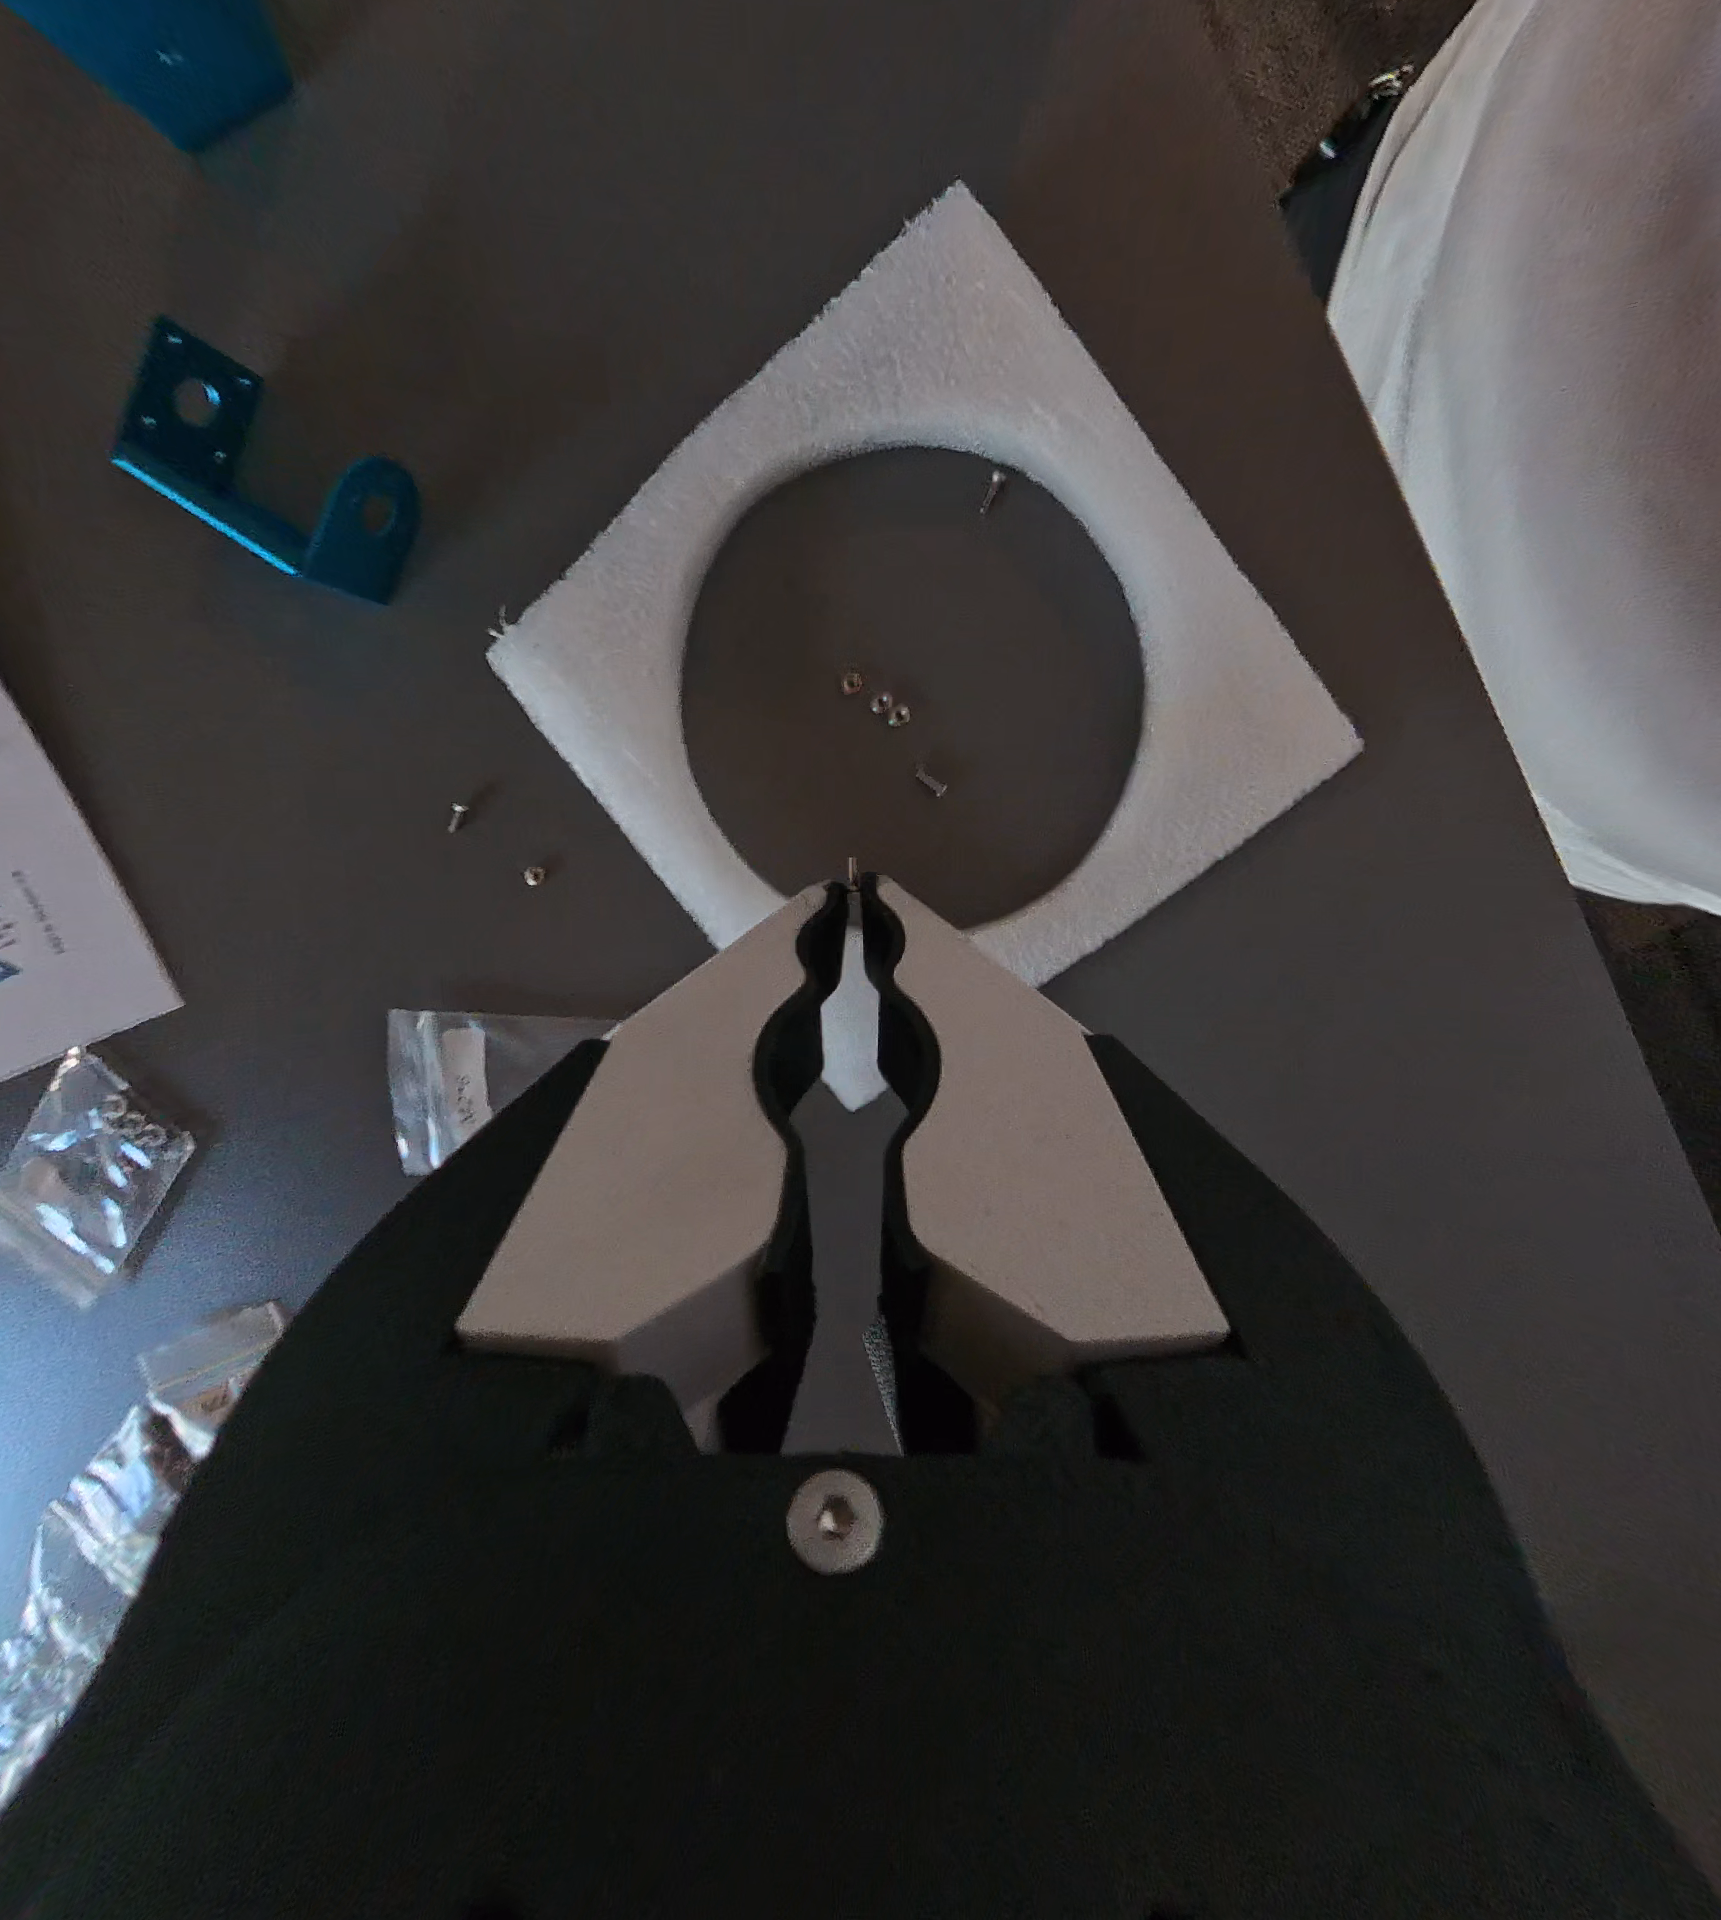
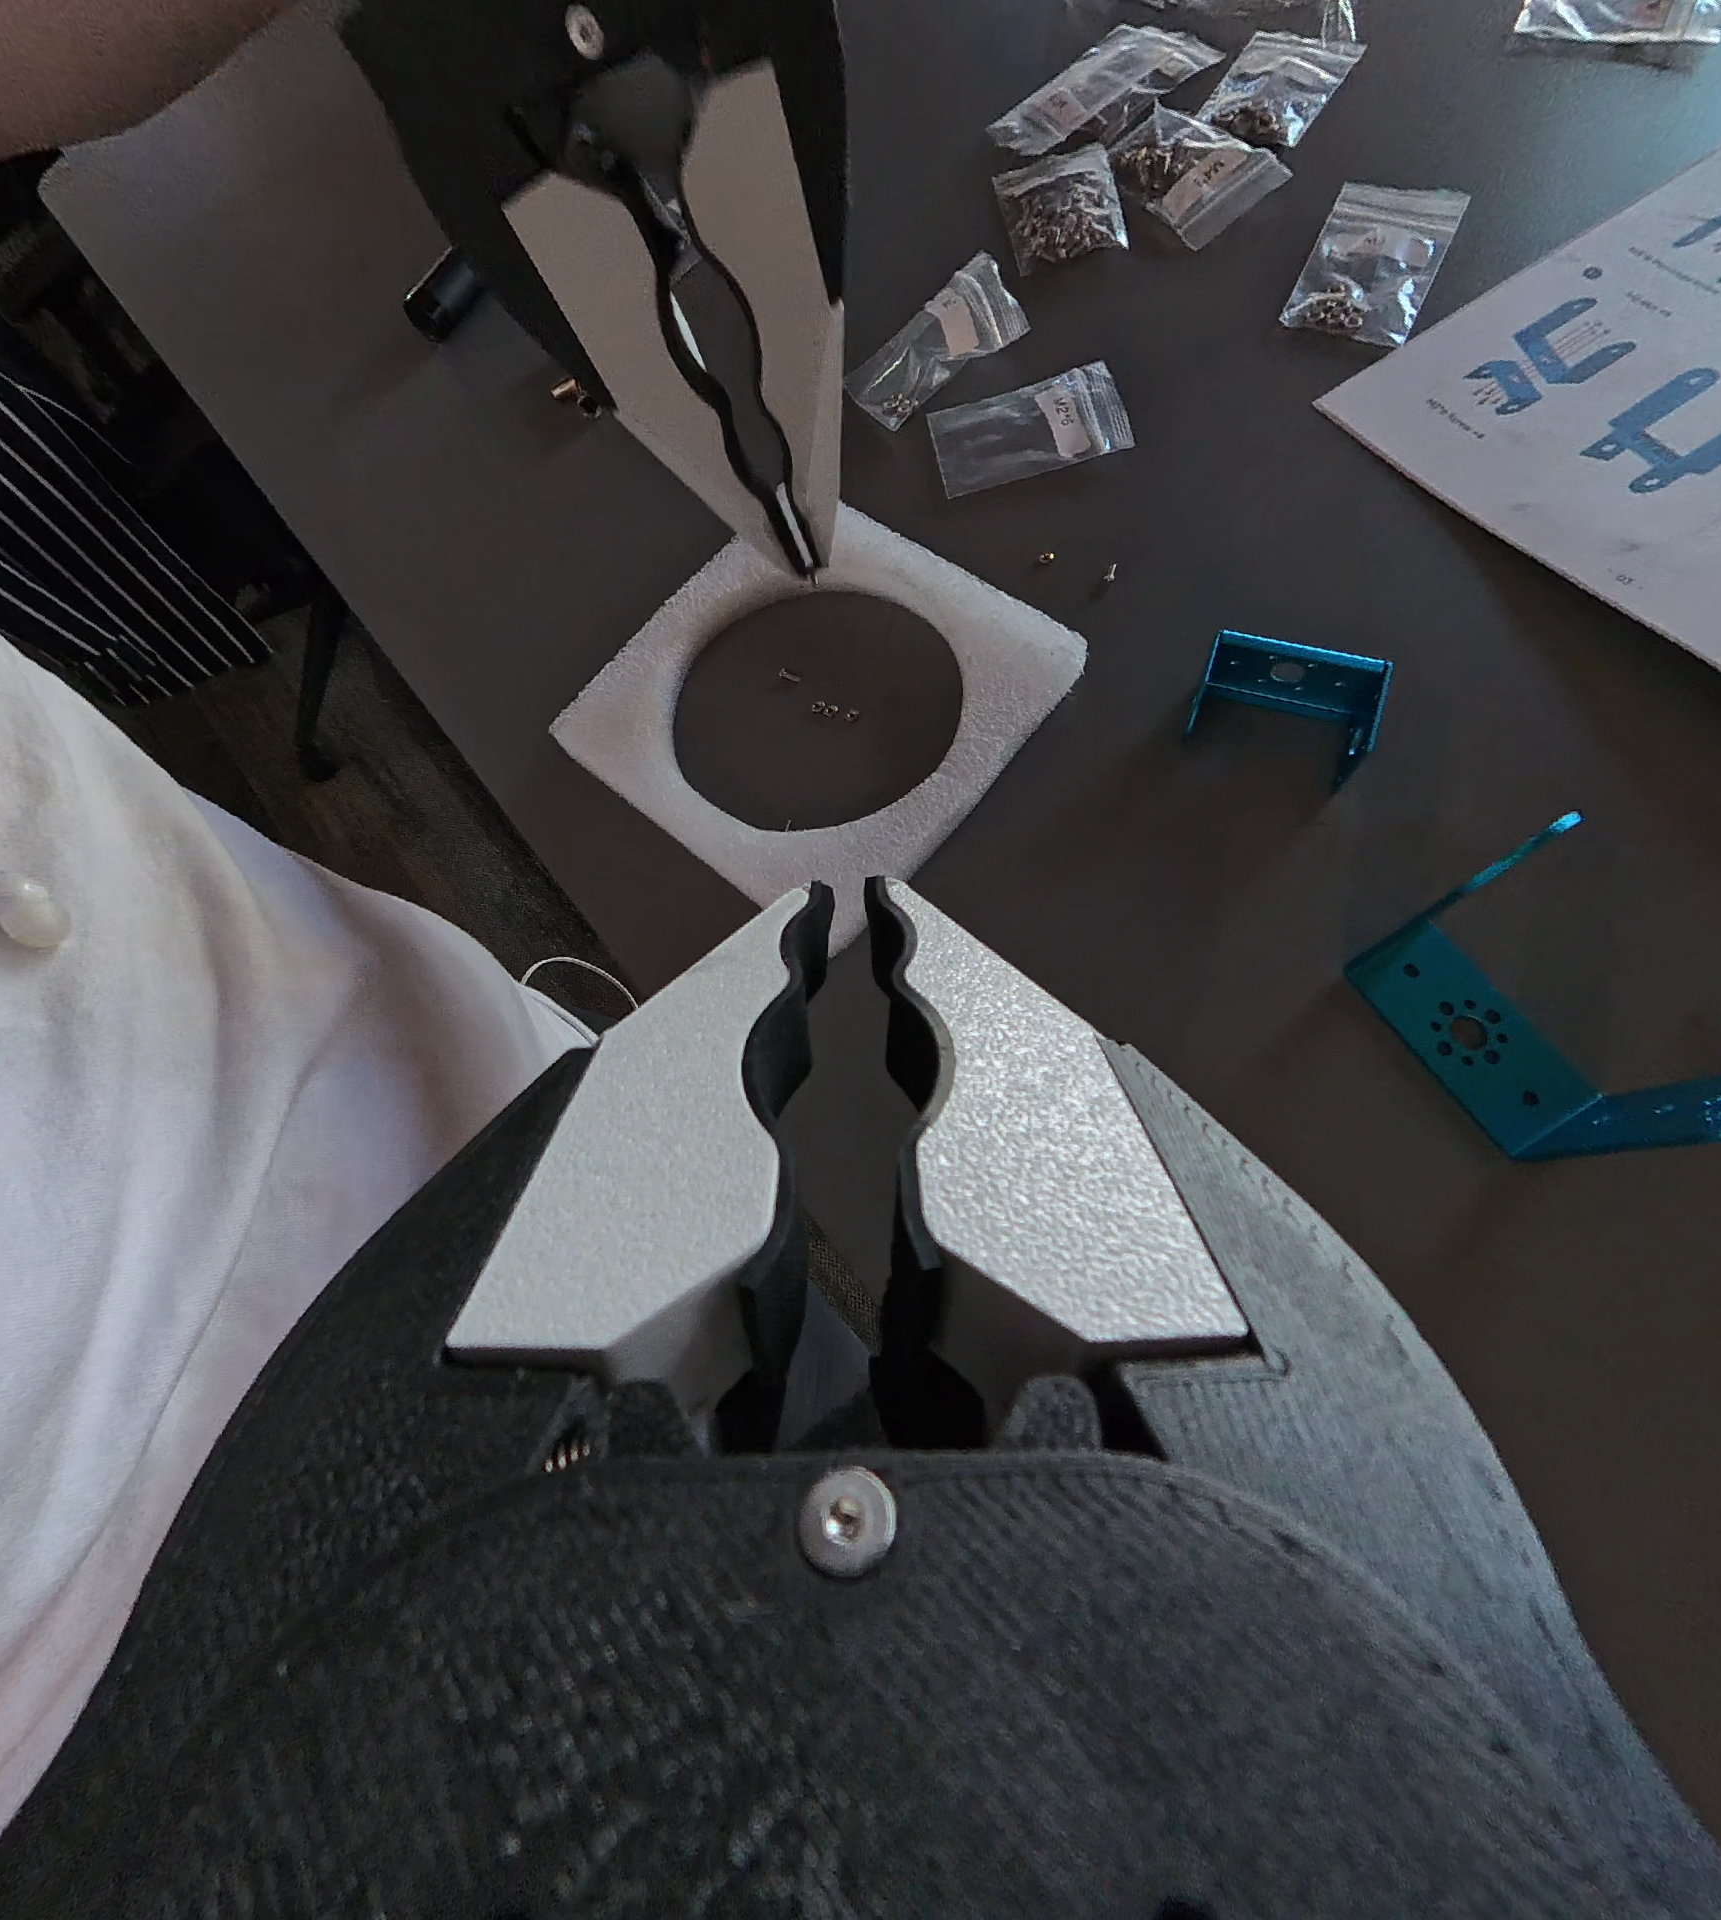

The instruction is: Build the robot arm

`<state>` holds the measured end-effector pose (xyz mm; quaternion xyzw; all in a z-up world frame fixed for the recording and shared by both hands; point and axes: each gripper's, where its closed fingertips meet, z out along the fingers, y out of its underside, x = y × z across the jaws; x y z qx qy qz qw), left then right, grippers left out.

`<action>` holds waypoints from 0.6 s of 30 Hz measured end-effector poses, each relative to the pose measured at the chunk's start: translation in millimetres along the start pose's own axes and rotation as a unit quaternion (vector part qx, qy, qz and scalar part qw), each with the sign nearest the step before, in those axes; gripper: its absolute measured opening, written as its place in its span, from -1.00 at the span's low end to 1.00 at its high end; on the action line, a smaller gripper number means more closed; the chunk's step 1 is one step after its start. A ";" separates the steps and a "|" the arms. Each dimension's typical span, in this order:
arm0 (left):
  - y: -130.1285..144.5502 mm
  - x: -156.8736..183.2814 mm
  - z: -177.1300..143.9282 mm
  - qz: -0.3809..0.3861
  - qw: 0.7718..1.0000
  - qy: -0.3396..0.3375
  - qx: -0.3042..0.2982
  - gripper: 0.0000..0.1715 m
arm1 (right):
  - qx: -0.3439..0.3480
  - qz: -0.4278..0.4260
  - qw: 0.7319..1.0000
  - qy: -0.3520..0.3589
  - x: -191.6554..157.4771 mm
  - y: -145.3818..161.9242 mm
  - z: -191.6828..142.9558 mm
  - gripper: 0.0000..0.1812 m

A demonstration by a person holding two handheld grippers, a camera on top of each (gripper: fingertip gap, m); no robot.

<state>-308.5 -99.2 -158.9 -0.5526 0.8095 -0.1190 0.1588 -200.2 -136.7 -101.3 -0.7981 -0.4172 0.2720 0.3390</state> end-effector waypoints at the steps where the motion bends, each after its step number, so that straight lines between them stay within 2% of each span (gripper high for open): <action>1: -0.9 1.3 4.2 -0.001 1.000 0.008 -0.006 -0.98 | 0.001 -0.003 1.000 0.000 -0.1 0.4 -1.8 -0.93; 6: -4.6 5.5 11.9 0.006 0.999 0.024 -0.024 -0.98 | 0.017 -0.002 1.000 -0.012 1.7 7.8 -13.1 -0.93; 8: -5.9 3.0 11.5 -0.008 0.999 0.022 -0.031 -0.86 | 0.027 -0.002 0.999 -0.022 4.0 10.4 -19.9 -0.93; 11: -10.9 -7.2 -4.6 -0.050 0.999 0.001 -0.020 -0.86 | 0.048 -0.009 0.998 -0.031 12.9 10.4 -34.8 -0.92; 13: -14.0 -21.1 -25.6 -0.102 0.994 -0.040 0.013 -0.86 | 0.061 -0.018 0.997 -0.037 21.4 10.7 -47.3 -0.92; 15: -10.1 -38.9 -46.7 -0.186 0.976 -0.097 0.055 -0.87 | 0.070 -0.025 0.997 -0.036 34.6 15.7 -60.1 -0.92; 18: -0.5 -53.9 -56.2 -0.330 0.925 -0.144 0.121 -0.83 | 0.078 -0.010 0.996 -0.040 61.5 31.9 -73.4 -0.92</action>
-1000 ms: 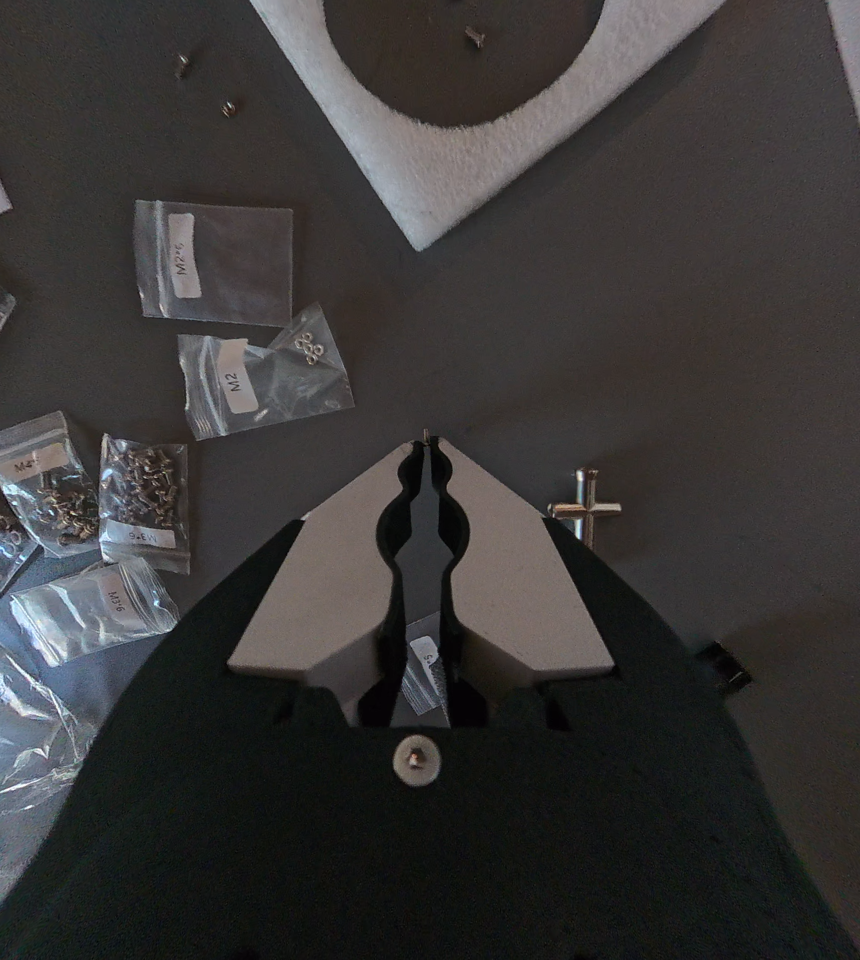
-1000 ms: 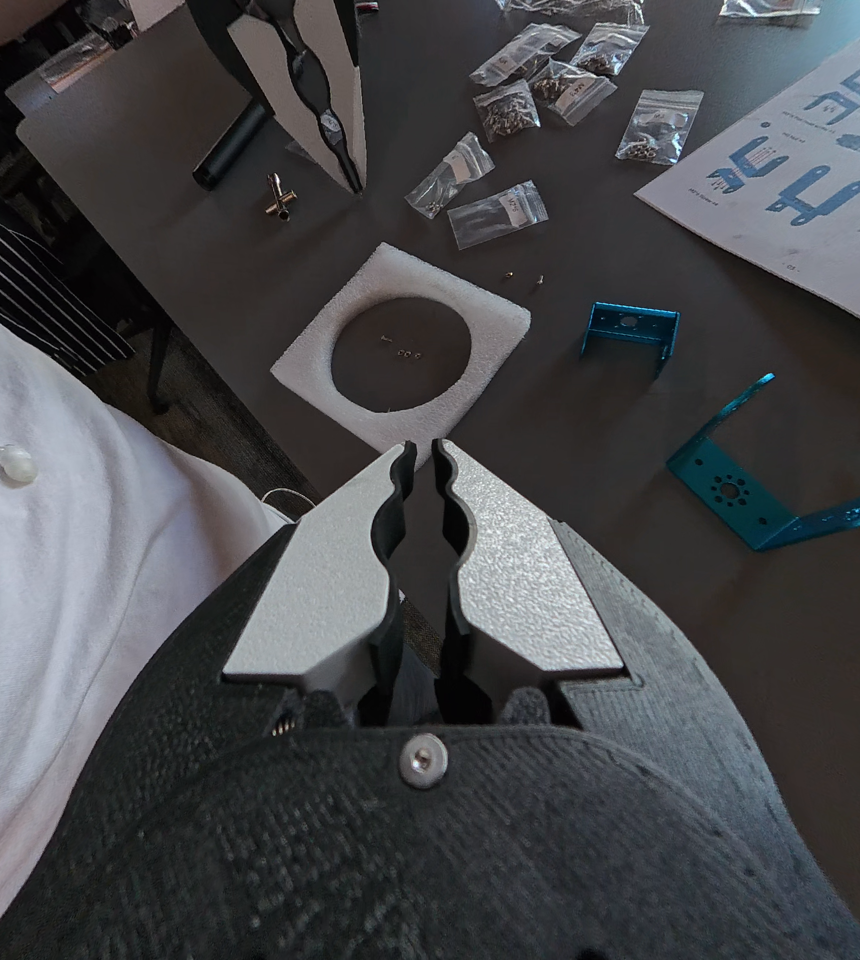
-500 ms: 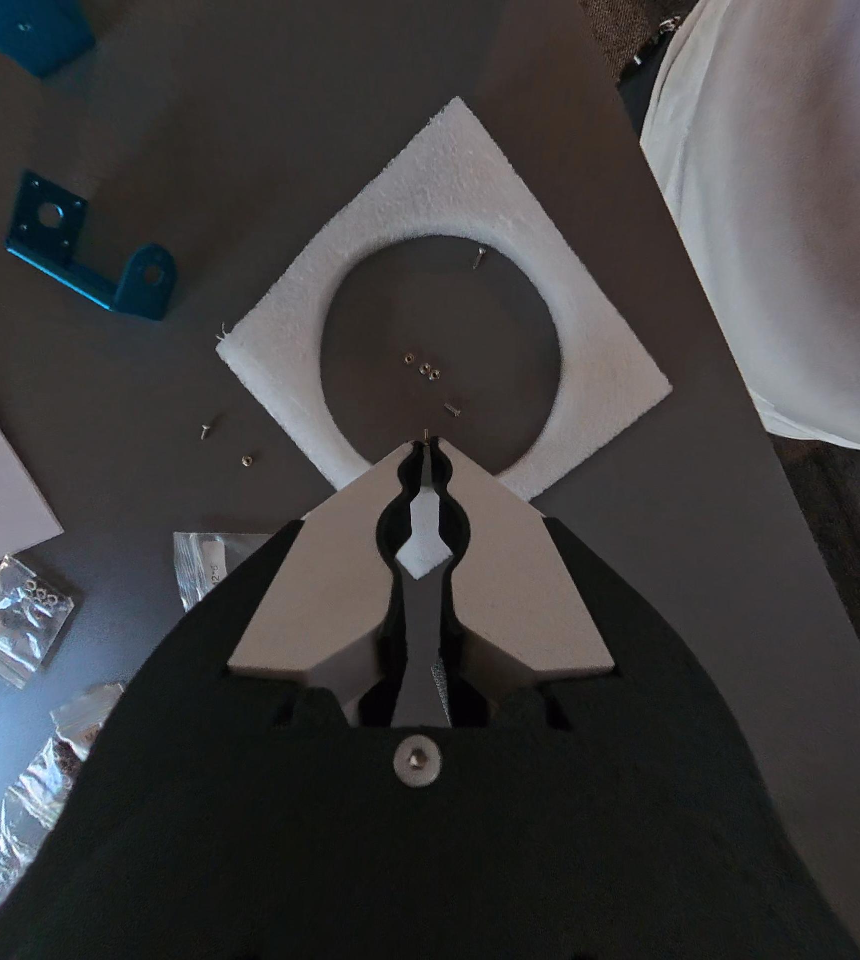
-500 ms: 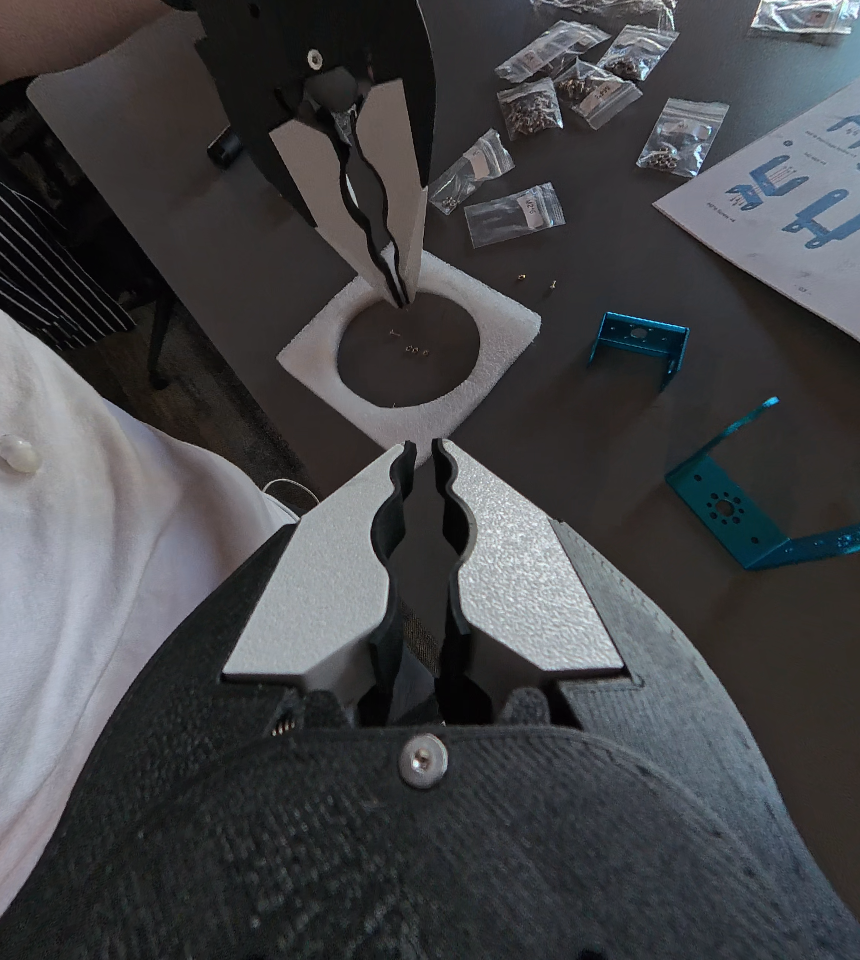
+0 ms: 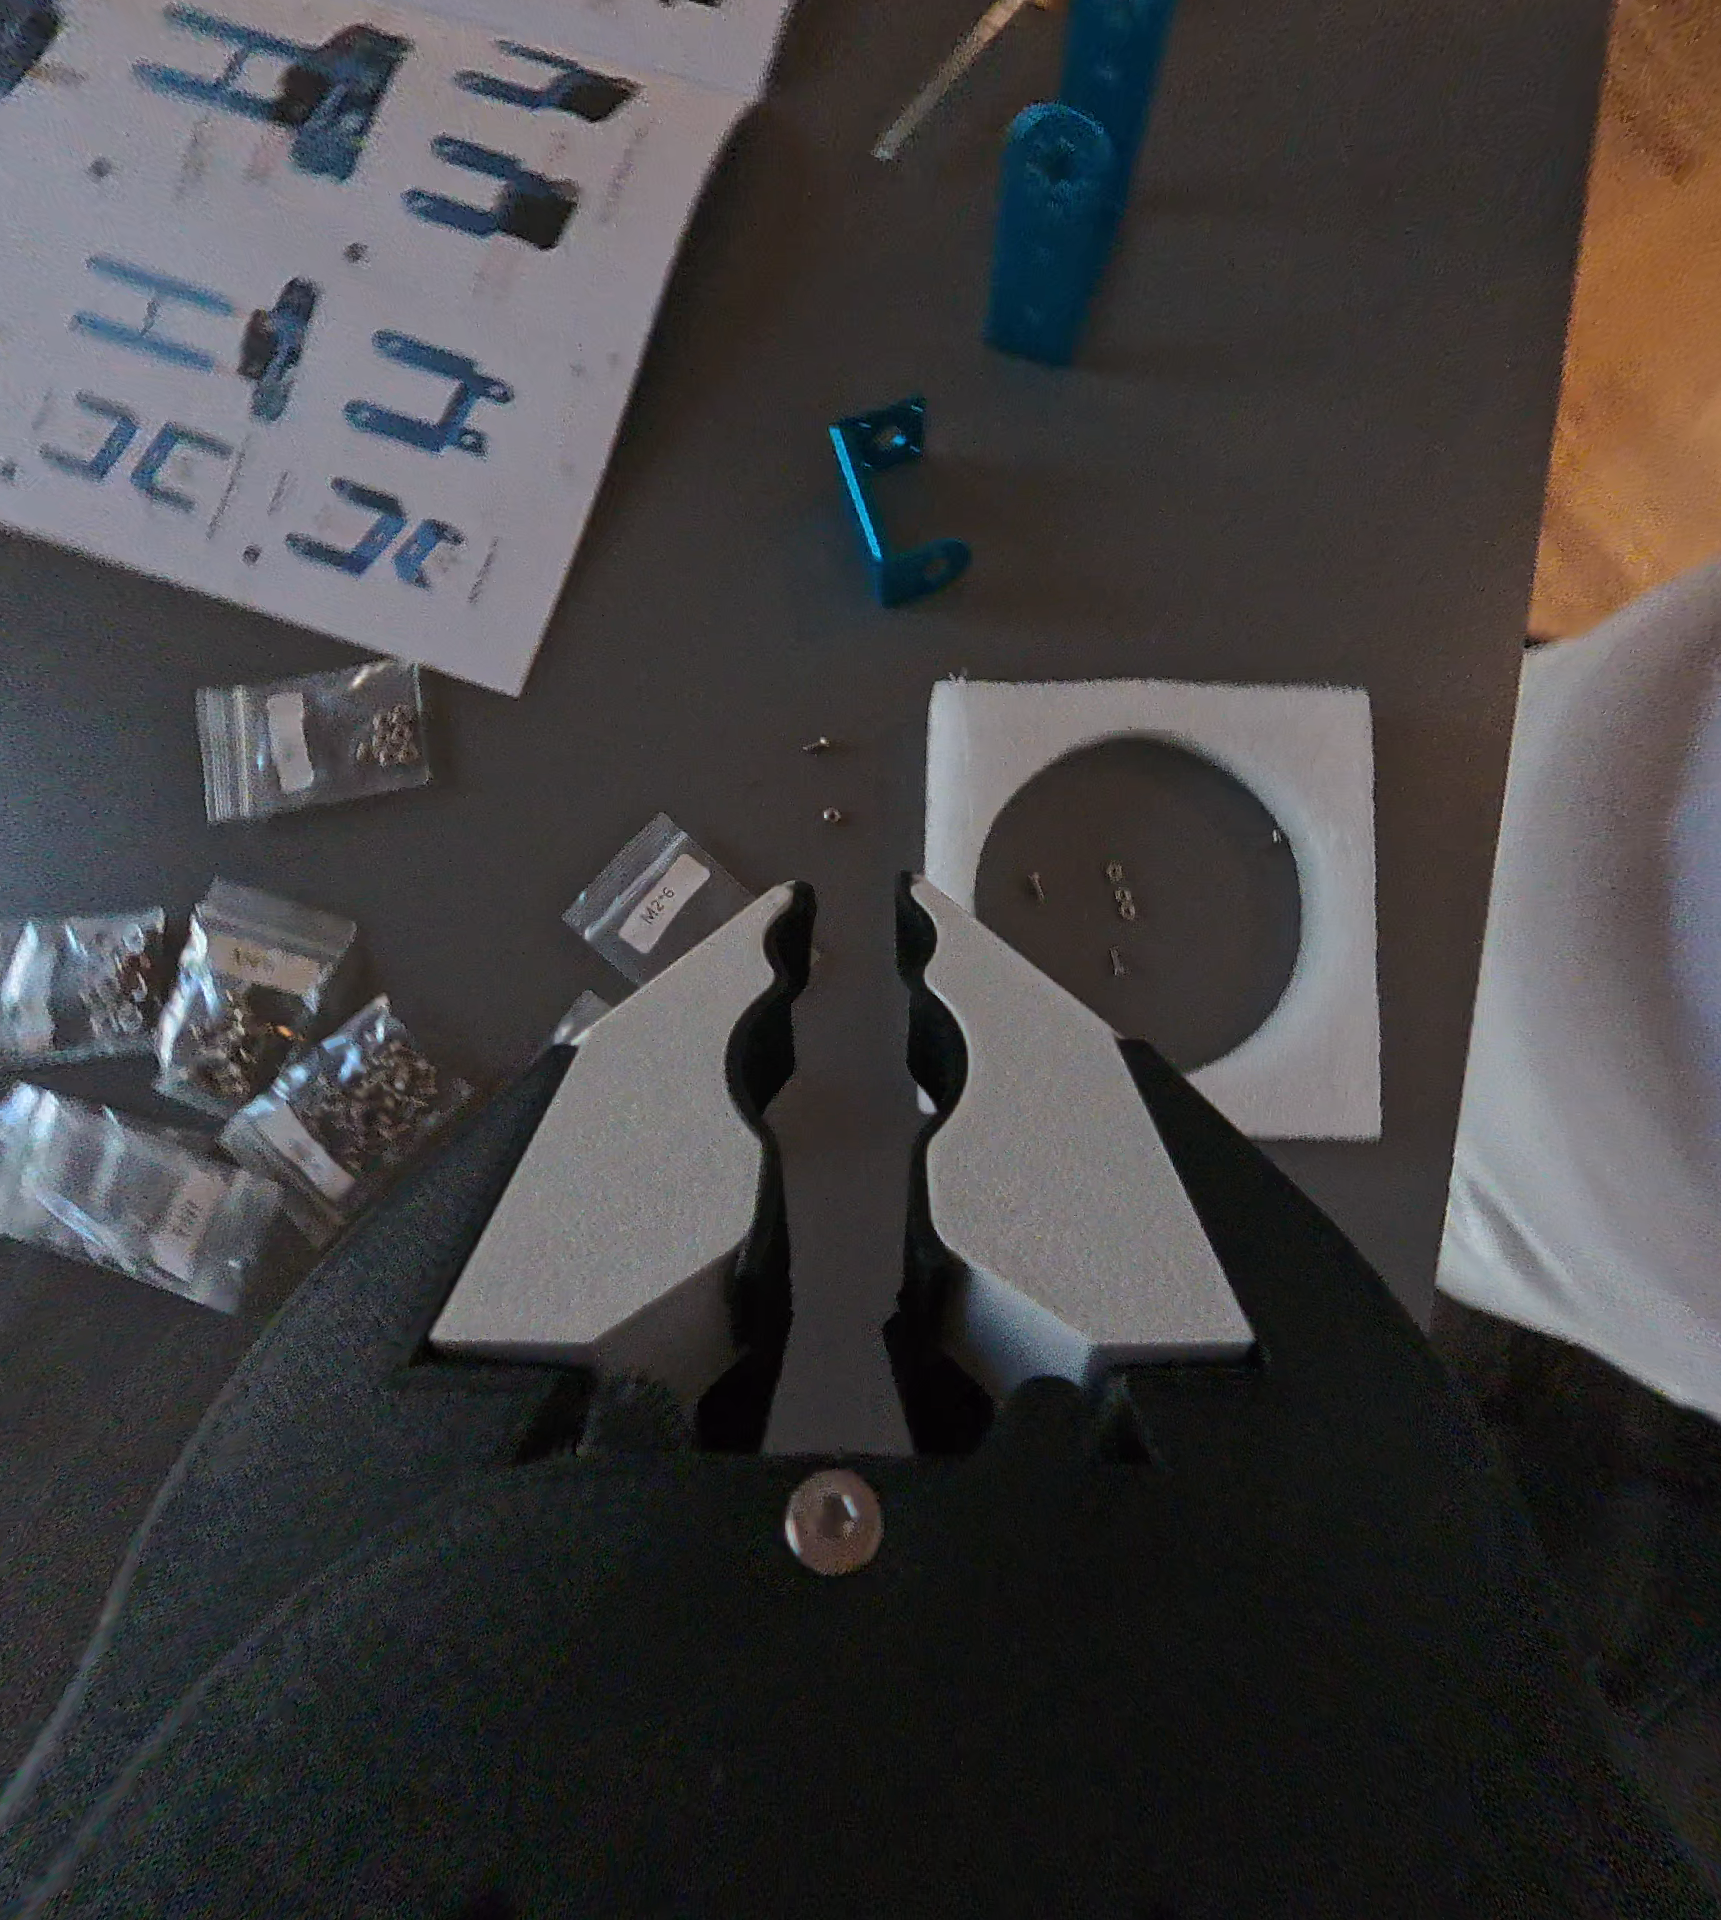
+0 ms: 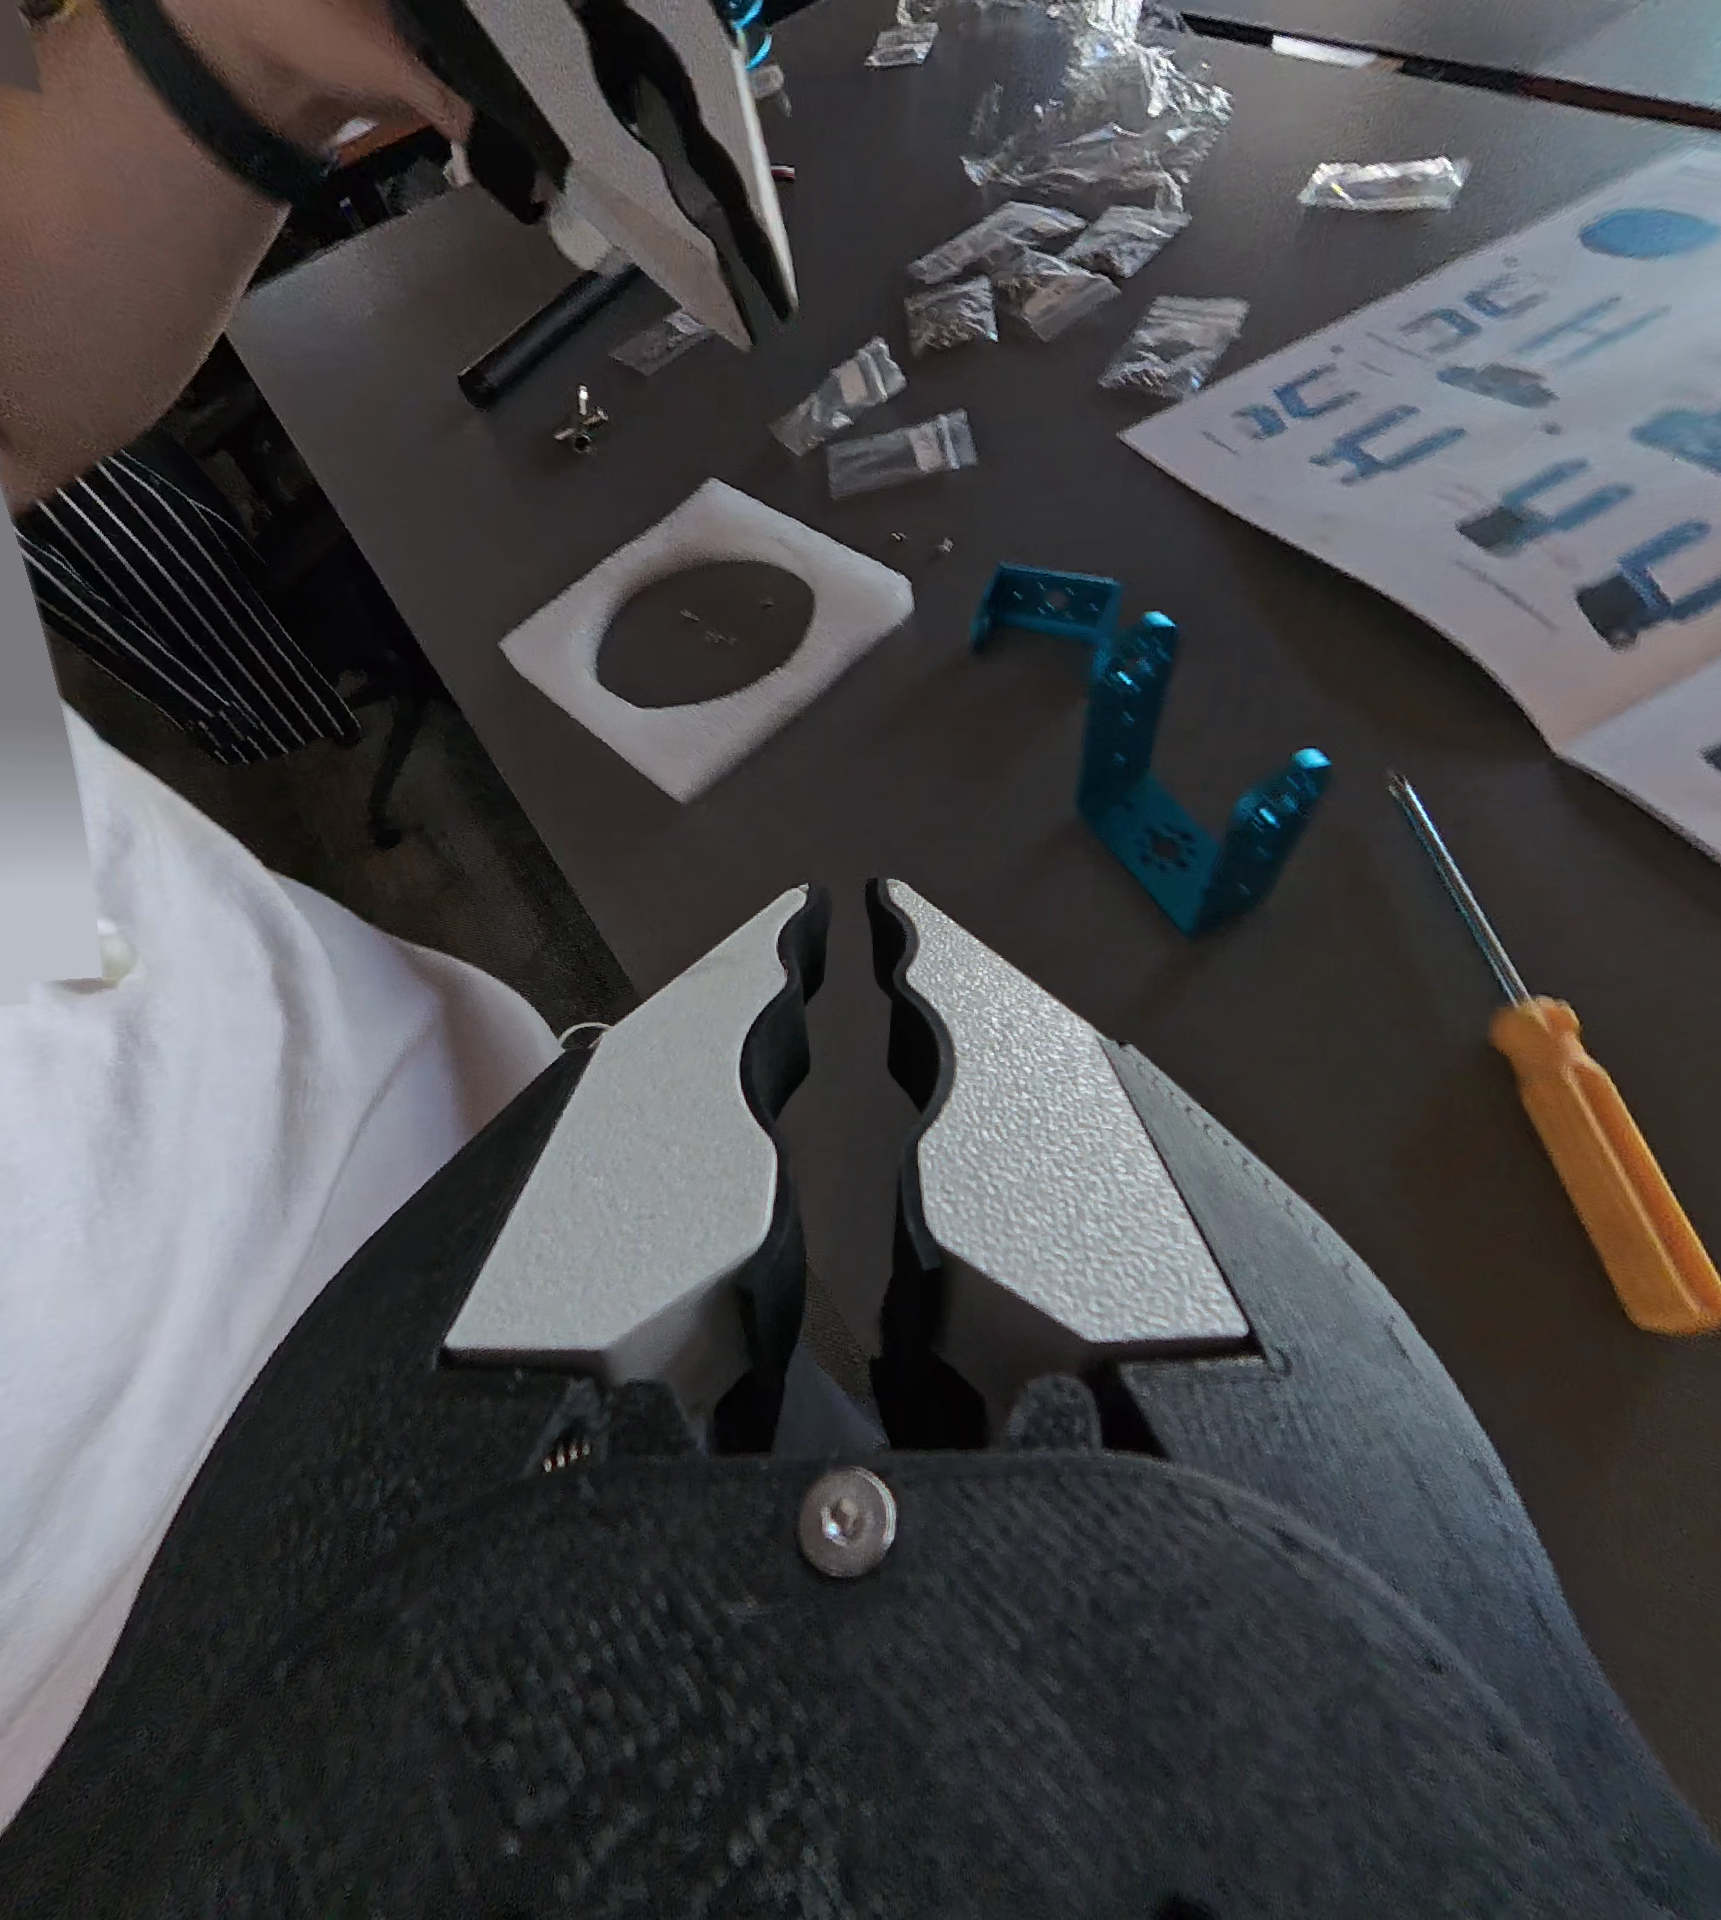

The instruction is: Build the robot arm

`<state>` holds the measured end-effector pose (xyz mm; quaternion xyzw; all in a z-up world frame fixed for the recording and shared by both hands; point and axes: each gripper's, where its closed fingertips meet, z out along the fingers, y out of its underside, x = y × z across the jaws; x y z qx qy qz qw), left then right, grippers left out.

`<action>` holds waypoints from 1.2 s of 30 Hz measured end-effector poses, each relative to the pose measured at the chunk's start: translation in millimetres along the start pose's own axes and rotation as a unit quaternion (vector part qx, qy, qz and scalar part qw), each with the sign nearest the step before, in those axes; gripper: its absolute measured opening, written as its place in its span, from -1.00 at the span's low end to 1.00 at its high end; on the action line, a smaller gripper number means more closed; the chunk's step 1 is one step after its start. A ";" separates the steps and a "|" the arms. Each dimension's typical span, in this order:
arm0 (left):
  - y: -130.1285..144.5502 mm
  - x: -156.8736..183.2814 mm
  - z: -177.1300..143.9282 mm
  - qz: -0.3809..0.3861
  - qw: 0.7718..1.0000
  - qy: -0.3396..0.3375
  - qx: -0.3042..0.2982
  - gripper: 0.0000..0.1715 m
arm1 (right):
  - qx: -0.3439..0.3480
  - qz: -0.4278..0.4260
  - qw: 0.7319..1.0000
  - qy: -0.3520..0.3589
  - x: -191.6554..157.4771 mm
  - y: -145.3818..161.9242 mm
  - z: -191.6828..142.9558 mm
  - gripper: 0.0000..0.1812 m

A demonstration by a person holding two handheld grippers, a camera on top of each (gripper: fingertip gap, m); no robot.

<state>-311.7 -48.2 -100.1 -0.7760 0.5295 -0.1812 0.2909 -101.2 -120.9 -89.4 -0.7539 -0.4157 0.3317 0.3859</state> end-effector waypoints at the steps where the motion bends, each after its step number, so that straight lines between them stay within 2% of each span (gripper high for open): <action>1: 0.0 -1.7 2.3 -0.041 0.999 -0.010 0.018 -0.82 | -0.001 0.010 1.000 -0.002 8.7 5.7 -4.4 -0.92; 5: -17.0 12.3 9.0 -0.142 0.982 -0.047 0.113 -0.84 | 0.003 -0.005 1.000 0.001 40.1 15.1 -18.8 -0.91; 10: -24.1 23.2 16.2 -0.217 0.959 -0.128 0.130 -0.84 | 0.010 -0.049 0.999 -0.014 64.9 4.6 -8.3 -0.82; 14: -40.9 33.5 20.4 -0.246 0.945 -0.114 0.183 -0.90 | 0.043 -0.069 0.996 -0.048 66.7 -17.6 5.3 -0.81; 18: -18.6 19.5 22.1 -0.248 0.948 -0.119 0.162 -0.83 | 0.037 -0.062 0.997 -0.039 84.8 -18.7 20.9 -0.64; 22: -7.4 4.6 25.3 -0.278 0.939 -0.100 0.175 -0.80 | 0.053 -0.069 0.996 -0.033 89.8 -24.0 24.2 -0.63; 26: 6.3 -11.0 31.7 -0.317 0.934 -0.111 0.121 -0.74 | 0.064 -0.044 0.996 -0.040 102.3 -33.4 25.3 -0.63; 29: 12.3 -24.6 35.4 -0.327 0.931 -0.150 0.066 -0.75 | 0.065 -0.065 0.994 -0.054 108.6 -41.3 22.1 -0.63; 33: -13.6 -19.2 61.9 -0.239 0.959 -0.152 0.032 -0.80 | 0.034 -0.098 0.991 -0.079 126.0 -42.5 16.8 -0.63; 34: -12.2 -20.1 68.8 -0.226 0.962 -0.154 0.012 -0.84 | 0.034 -0.098 0.990 -0.093 129.1 -42.7 15.2 -0.63; 36: -0.1 -19.1 76.9 -0.233 0.961 -0.142 -0.046 -0.78 | 0.042 -0.099 0.989 -0.102 139.6 -43.8 13.8 -0.65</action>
